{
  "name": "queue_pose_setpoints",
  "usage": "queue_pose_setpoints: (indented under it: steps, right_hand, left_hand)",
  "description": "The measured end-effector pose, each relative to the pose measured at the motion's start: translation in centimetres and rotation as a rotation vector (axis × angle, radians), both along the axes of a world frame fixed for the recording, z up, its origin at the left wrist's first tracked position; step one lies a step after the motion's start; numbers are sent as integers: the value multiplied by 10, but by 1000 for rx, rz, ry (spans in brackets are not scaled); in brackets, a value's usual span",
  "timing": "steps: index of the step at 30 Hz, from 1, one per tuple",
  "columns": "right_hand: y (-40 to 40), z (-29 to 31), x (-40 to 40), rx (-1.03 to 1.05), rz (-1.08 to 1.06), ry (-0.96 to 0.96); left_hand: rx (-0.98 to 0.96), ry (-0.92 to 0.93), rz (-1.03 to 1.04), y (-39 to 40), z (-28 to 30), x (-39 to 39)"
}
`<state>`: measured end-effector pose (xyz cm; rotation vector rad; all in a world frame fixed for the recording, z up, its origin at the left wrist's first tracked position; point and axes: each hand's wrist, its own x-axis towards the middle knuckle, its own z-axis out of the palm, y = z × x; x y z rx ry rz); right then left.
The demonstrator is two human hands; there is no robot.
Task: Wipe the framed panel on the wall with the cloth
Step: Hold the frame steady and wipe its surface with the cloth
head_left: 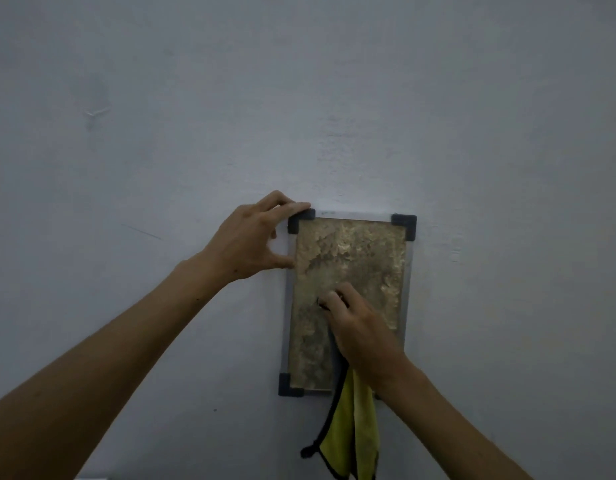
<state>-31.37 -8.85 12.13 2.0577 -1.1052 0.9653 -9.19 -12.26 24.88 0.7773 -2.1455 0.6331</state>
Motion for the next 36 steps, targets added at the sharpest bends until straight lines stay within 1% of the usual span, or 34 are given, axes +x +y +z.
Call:
queue_pose_setpoints:
  steps: [1,3,6,8,9,12,14,15,17,19,20,23,25,27,30,32,33,34,36]
  right_hand:
    - [2,0,-1,29,1,35]
    - [2,13,0,32,12,39]
    - [0,37,4,-38,-10,-66]
    - [1,31,7,-35,-3,-93]
    - [2,21,9,-2,0,-63]
    - [8,-3,11,92,-17,104]
    - [4,7,12,90,-3,131]
    - [2,18,13,58,1,106]
    - [-2,40,14,-22,3,-26]
    - [-3,47,15,-37,3,-106]
    - [-3,42,16,-23,5,-93]
    - [5,9,18,71,8,58]
    - [8,2,17,125,-9,119]
    - [5,16,19,109,2,84]
    - [2,44,25,4,7,-61]
    - [1,45,30,-18,26,-143]
    - [3,39,33,-11,37,-144]
    - [4,28,34,10,48,-113]
    - [6,7,36,77,65,11]
  left_hand:
    - [-3,-9,15,0,-1,0]
    - [-9,-7,30,0,-4,0]
    - [2,3,39,-1,-8,0]
    - [7,10,33,-2,-9,0]
    - [10,13,27,-2,-10,0]
    - [12,22,17,-2,-10,0]
    - [16,26,14,-3,-10,1]
    - [18,23,11,-3,-9,1]
    - [16,7,15,-2,-8,2]
    - [7,-10,27,-2,-7,3]
    - [2,-16,29,-2,-7,3]
    - [-17,-16,37,-1,-10,4]
    - [-30,-11,40,-1,-11,4]
    - [-38,-5,48,-1,-12,4]
    - [-53,-6,94,0,-13,4]
    - [-70,-4,117,-1,-13,4]
    - [-69,-2,113,-1,-13,4]
    - [-66,0,105,-1,-13,4]
    - [-64,3,97,-1,-13,4]
